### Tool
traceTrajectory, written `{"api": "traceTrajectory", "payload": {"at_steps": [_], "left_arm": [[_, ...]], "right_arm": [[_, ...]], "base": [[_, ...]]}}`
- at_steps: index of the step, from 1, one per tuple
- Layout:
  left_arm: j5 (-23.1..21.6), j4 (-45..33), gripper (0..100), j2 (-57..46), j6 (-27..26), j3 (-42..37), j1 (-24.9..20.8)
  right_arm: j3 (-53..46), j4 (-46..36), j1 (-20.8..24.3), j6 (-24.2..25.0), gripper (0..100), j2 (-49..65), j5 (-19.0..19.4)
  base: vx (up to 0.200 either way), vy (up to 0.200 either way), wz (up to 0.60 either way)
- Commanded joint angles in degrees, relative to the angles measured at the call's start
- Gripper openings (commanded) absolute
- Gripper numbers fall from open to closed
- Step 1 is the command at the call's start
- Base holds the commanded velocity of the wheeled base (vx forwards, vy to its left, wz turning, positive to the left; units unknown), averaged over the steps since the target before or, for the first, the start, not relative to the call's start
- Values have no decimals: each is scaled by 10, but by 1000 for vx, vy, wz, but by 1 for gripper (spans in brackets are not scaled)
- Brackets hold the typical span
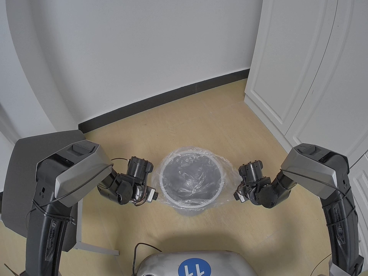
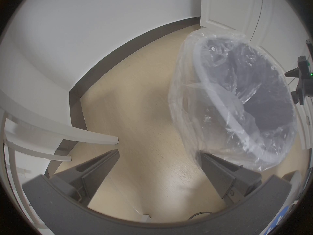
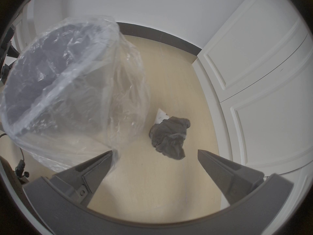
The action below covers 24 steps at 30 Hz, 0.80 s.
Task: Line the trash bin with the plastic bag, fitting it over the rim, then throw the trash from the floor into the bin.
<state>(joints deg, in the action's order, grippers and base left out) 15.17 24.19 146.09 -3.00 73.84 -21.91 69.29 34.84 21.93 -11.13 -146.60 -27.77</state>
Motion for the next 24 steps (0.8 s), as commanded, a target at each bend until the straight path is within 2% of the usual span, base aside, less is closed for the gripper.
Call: {"api": "traceTrajectory", "payload": {"at_steps": [1,9,13,18,22,24], "left_arm": [[-1,-35,100,26,-1,60,13],[-1,-68,100,31,-2,82,13],[0,-64,100,26,-4,66,13],[0,-41,100,-5,-3,10,13],[0,-10,100,-28,-3,-27,12],[0,23,100,-54,-2,-76,11]], "right_arm": [[44,-11,-22,-20,100,-21,0],[83,-40,-22,-21,100,-33,2],[52,-40,-21,-21,100,-15,12],[-36,-31,-15,-28,100,63,81],[-68,-31,-15,-26,100,105,85],[-100,-31,-14,-25,100,142,85]], "base": [[0,0,0],[0,0,0],[0,0,0],[0,0,0],[0,0,0],[0,0,0]]}}
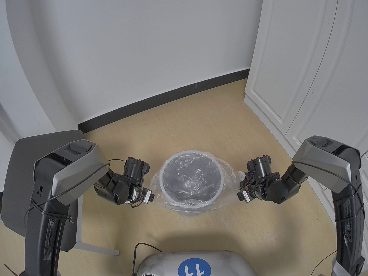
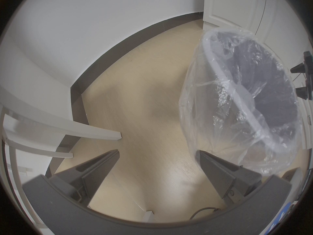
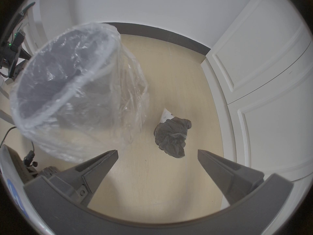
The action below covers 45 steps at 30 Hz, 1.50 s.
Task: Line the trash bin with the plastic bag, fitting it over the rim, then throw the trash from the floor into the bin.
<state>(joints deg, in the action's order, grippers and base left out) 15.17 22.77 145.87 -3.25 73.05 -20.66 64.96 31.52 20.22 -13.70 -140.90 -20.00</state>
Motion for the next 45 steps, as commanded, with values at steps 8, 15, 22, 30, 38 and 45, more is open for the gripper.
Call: {"api": "traceTrajectory", "payload": {"at_steps": [8,15,22,30,38,45], "left_arm": [[0,136,100,-103,0,-180,-9],[-1,195,100,-111,3,-215,-17],[-7,247,100,-106,4,-242,-24],[-16,292,100,-109,4,-275,-25],[-17,339,100,-106,4,-300,-25],[-43,380,100,-104,8,-320,-21]], "right_arm": [[-90,2,-4,3,100,134,8],[-13,1,-21,14,100,89,5],[141,-7,-38,43,100,-29,-11],[369,-81,-54,63,100,-158,-14],[496,-176,-44,103,100,-235,44],[496,-192,-26,105,100,-247,63]], "base": [[0,0,0],[0,0,0],[0,0,0],[0,0,0],[0,0,0],[0,0,0]]}}
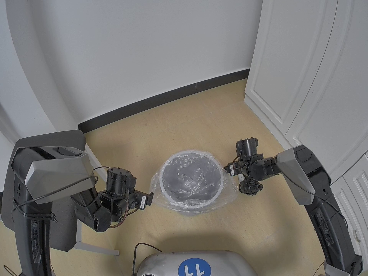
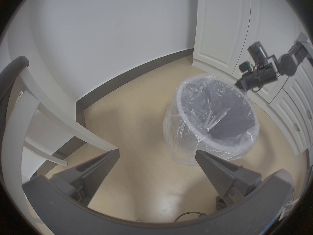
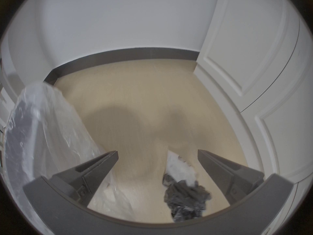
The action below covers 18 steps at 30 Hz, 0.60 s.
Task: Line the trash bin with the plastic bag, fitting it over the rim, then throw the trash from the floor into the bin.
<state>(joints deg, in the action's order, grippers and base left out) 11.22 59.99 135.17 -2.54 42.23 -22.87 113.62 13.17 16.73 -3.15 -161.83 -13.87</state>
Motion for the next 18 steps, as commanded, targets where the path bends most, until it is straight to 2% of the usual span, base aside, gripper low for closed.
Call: {"api": "traceTrajectory", "payload": {"at_steps": [1,18], "left_arm": [[-3,10,100,4,2,-14,1],[-3,17,100,3,7,-18,-1]], "right_arm": [[10,-11,10,-1,100,-39,2],[10,-10,16,4,100,-50,-5]], "base": [[0,0,0],[0,0,0]]}}
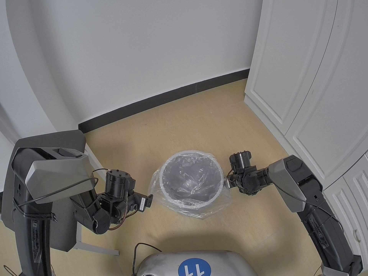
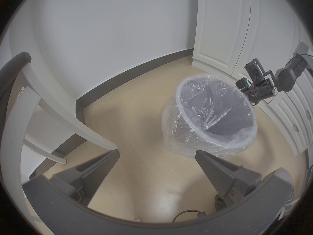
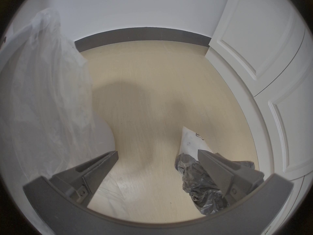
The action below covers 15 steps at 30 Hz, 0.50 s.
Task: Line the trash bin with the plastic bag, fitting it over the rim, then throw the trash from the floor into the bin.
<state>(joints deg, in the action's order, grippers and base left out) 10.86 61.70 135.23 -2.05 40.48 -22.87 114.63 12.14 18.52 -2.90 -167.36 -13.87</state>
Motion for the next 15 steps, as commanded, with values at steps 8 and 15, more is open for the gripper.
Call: {"api": "traceTrajectory", "payload": {"at_steps": [8,15], "left_arm": [[6,-1,100,4,16,-1,-12],[7,-28,100,39,11,59,-10]], "right_arm": [[-108,3,-1,41,100,107,-51],[-260,21,0,126,100,201,-97]], "base": [[0,0,0],[0,0,0]]}}
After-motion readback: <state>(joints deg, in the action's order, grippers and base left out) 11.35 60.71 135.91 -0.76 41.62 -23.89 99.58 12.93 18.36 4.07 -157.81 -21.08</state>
